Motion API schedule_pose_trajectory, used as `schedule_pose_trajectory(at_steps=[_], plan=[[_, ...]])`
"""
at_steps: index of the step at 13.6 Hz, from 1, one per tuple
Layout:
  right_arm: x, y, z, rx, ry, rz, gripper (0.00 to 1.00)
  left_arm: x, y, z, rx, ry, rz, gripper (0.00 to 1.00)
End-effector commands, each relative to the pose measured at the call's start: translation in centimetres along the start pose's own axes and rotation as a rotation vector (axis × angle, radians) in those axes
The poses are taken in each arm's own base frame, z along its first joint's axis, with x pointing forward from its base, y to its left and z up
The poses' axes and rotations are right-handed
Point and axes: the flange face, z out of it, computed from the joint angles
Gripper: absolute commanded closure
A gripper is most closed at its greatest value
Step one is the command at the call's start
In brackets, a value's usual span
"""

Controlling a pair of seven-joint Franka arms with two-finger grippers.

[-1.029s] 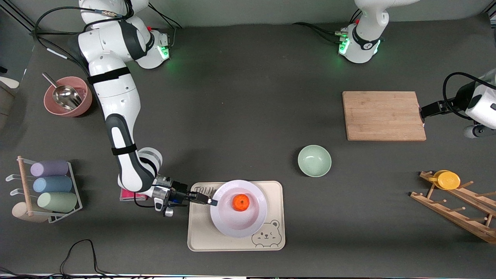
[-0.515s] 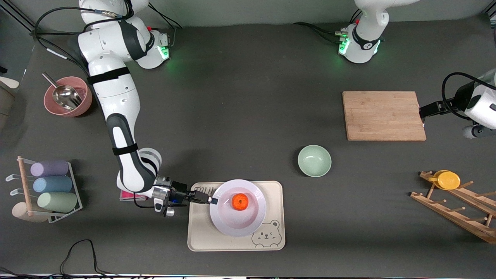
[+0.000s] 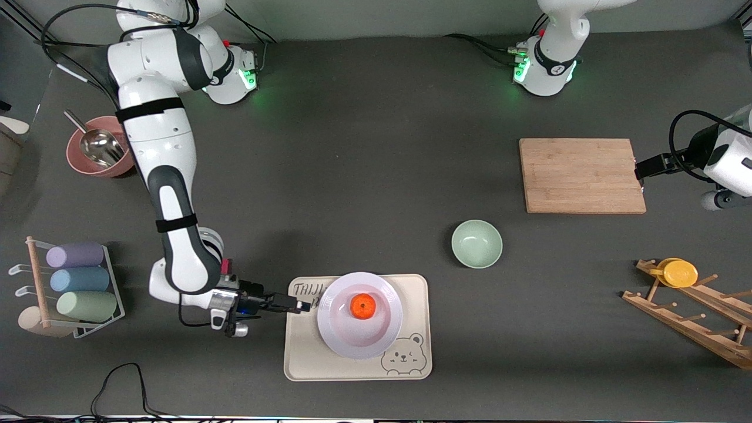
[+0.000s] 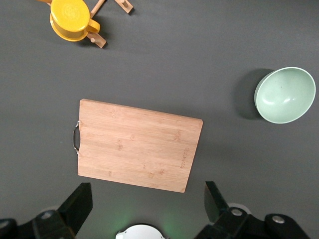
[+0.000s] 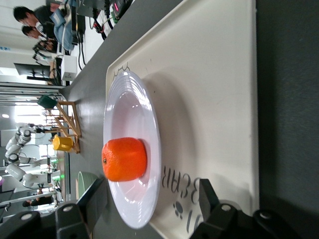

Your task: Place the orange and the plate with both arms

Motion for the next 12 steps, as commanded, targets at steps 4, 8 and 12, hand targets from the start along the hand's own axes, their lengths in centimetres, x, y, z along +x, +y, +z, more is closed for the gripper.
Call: schedule_pose_trajectory(at_steps=[4,8,12], plan=[[0.1,-6.5,-9.6,-0.151,-0.197,0.025,0.00,0.6,0.5,-0.2,-0.012,0.013,-0.005,0.00],[-3.2,-15.2,-18.1,-0.434,-0.260,-0.050,0.00,0.7,0.6,0.1,-0.012,0.010,-0.005,0.00],[-7.5,-21.9,-26.1,-0.688,-0.324,-0.074,0.00,0.8,0.6,0.1,-0.012,0.009,-0.004,0.00]])
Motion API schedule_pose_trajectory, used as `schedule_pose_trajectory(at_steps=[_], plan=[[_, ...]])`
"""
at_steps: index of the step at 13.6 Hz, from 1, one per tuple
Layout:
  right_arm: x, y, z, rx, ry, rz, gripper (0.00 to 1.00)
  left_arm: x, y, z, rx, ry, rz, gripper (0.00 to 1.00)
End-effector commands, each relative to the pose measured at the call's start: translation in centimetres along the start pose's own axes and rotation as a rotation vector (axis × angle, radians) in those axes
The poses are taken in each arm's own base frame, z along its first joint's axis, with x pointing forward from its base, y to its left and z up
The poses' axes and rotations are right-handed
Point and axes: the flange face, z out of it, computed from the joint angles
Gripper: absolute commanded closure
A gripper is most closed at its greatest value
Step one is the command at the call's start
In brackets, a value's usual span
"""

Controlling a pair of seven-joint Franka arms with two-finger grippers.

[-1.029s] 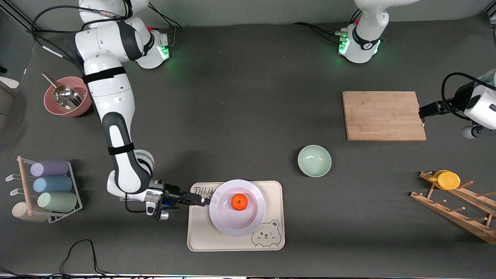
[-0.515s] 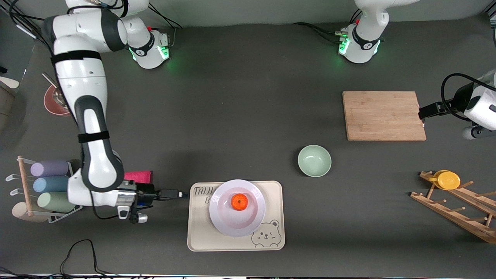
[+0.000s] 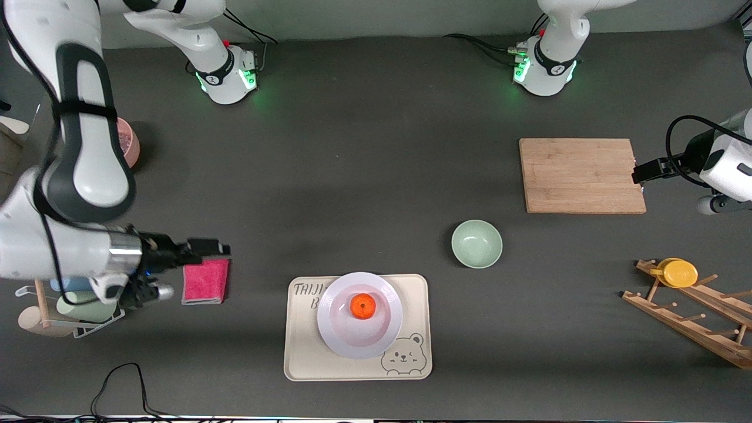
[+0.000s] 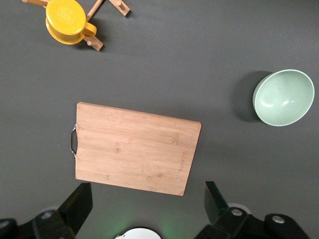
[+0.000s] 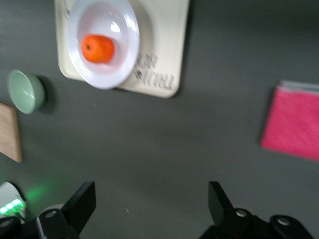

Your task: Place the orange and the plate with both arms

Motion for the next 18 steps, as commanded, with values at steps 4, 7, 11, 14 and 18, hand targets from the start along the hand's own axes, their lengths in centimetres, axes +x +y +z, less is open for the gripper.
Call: schedule_pose_trajectory(at_steps=[4,7,11,14,18], plan=[[-8.2,-0.6,-8.4,-0.252,-0.043,0.080,0.00,0.3,0.4,-0.4,-0.009,0.007,-0.007,0.00],[-10.4,0.2,-12.5,-0.338,0.012,0.093,0.00,0.2,0.8,-0.7,-0.010,0.022,-0.002,0.00],[-10.5,0.7,-13.6,-0.401,0.060,0.110,0.00,0.0,0.9,-1.1,-0.030,0.026,-0.002,0.00],[-10.3,1.1,-13.6,-0.401,0.072,0.114,0.00,-0.2,1.0,-1.3,-0.032,0.031,0.000,0.00],[-10.5,1.8,-14.0,-0.399,0.075,0.127,0.00,-0.3,1.0,-1.9,-0.034,0.051,-0.003,0.00]])
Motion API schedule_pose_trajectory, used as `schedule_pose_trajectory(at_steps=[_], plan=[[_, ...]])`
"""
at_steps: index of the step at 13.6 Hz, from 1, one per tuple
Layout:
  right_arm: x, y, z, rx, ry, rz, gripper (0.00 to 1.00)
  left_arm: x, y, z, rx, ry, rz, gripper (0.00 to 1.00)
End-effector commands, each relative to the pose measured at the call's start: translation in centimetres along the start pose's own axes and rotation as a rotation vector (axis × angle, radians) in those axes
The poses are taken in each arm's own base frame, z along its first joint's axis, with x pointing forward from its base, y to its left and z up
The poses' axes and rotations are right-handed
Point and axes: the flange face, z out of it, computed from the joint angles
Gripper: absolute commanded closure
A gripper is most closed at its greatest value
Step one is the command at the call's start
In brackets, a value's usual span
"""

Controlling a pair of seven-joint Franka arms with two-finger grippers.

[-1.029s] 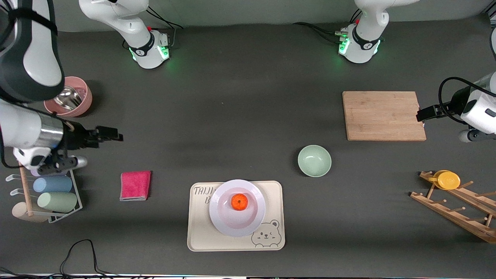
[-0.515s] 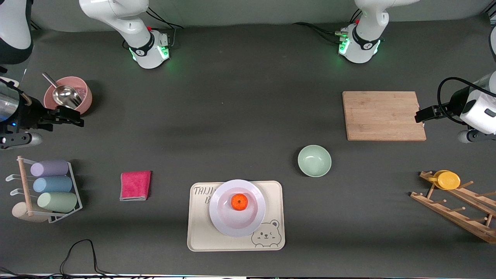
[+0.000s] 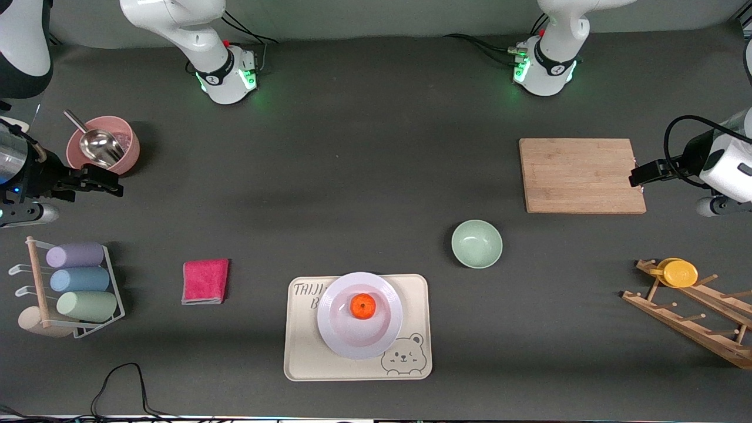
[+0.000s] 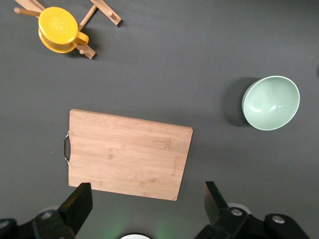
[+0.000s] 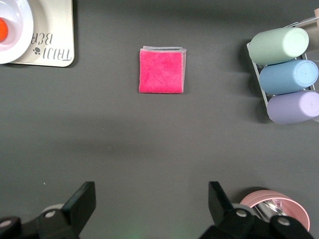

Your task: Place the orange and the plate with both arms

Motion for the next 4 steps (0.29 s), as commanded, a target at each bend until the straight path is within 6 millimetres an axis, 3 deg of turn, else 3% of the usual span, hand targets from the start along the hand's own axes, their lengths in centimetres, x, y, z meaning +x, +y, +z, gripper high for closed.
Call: schedule_pose_trajectory(at_steps=[1,4], plan=[[-0.40,0.53,-0.33,-0.022,0.011,0.032,0.00,-0.33,0.05,-1.30,-0.010,0.025,-0.015,0.00],[-0.57,0.69,-0.44,-0.021,0.008,0.036,0.00,-0.39,-0.11,-1.92,-0.012,0.035,-0.017,0.00]])
